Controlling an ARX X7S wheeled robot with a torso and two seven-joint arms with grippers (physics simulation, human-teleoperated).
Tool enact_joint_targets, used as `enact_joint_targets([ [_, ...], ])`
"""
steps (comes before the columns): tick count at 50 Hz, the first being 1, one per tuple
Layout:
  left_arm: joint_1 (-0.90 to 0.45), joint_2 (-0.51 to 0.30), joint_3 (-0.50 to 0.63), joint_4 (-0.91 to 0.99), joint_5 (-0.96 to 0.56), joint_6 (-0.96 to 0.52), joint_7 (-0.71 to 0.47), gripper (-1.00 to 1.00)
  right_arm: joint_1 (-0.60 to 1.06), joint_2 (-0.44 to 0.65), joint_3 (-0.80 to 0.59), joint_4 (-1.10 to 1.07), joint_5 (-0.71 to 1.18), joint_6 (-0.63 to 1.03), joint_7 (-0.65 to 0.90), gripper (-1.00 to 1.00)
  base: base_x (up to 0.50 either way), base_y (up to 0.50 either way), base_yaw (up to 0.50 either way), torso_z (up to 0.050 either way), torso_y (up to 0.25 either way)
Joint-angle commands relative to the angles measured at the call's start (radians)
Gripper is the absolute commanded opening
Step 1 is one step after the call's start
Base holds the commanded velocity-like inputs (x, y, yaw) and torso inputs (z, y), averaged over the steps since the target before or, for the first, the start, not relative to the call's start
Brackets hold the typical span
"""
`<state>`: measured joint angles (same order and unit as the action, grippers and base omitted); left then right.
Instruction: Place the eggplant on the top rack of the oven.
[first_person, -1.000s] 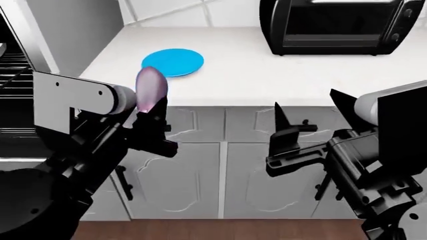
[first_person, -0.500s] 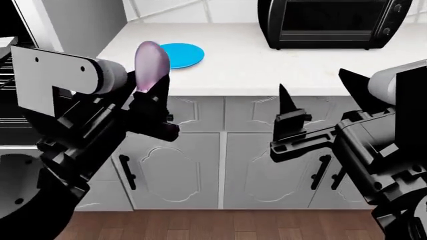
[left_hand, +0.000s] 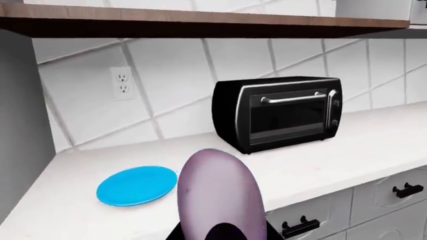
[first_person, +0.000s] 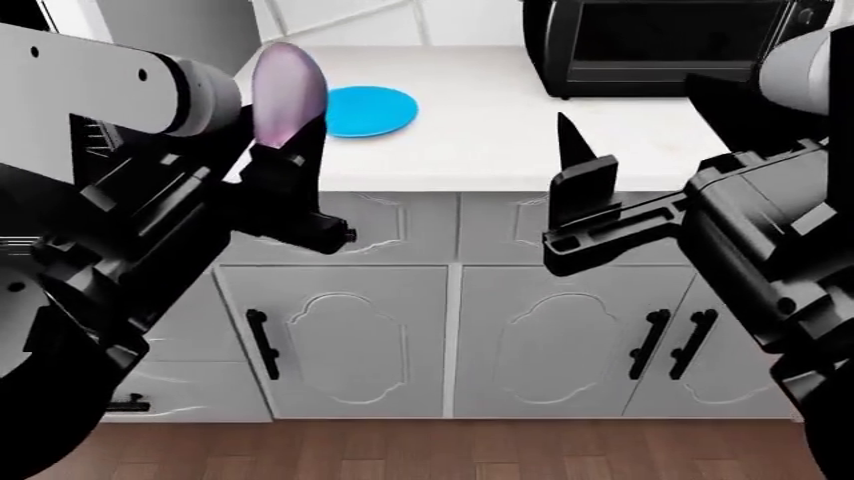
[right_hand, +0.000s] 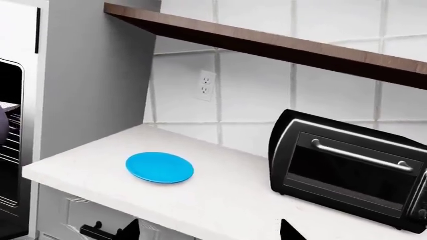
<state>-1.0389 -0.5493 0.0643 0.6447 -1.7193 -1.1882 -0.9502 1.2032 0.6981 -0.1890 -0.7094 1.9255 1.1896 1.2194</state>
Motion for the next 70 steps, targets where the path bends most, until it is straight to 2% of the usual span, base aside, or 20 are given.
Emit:
enact_joint_targets([
  [1,-0.020,-0.029,0.014,-0.012,-0.033,-0.003,-0.039,-1.00,0.044,-0.005,-0.042,0.027,0.028,0.000,0.009,1.00,0.00,0.50,0.00,0.000,0.000],
  [32,-0.045,-0.038,0.033,-0.006,-0.061,0.030,-0.090,-1.00,0.009,0.014,-0.032,-0.014,0.008,-0.021,-0.010,1.00,0.00,0.50,0.00,0.000,0.000],
  [53,-0.009,-0.067,0.006,-0.042,0.030,0.034,0.020,-1.00,0.027,0.004,-0.055,0.010,-0.030,-0.010,-0.040,1.00,0.00,0.50,0.00,0.000,0.000],
  [70,-0.001,-0.061,0.026,-0.042,0.050,0.043,0.020,-1.00,0.020,0.009,-0.055,0.006,-0.033,-0.025,-0.046,1.00,0.00,0.50,0.00,0.000,0.000],
])
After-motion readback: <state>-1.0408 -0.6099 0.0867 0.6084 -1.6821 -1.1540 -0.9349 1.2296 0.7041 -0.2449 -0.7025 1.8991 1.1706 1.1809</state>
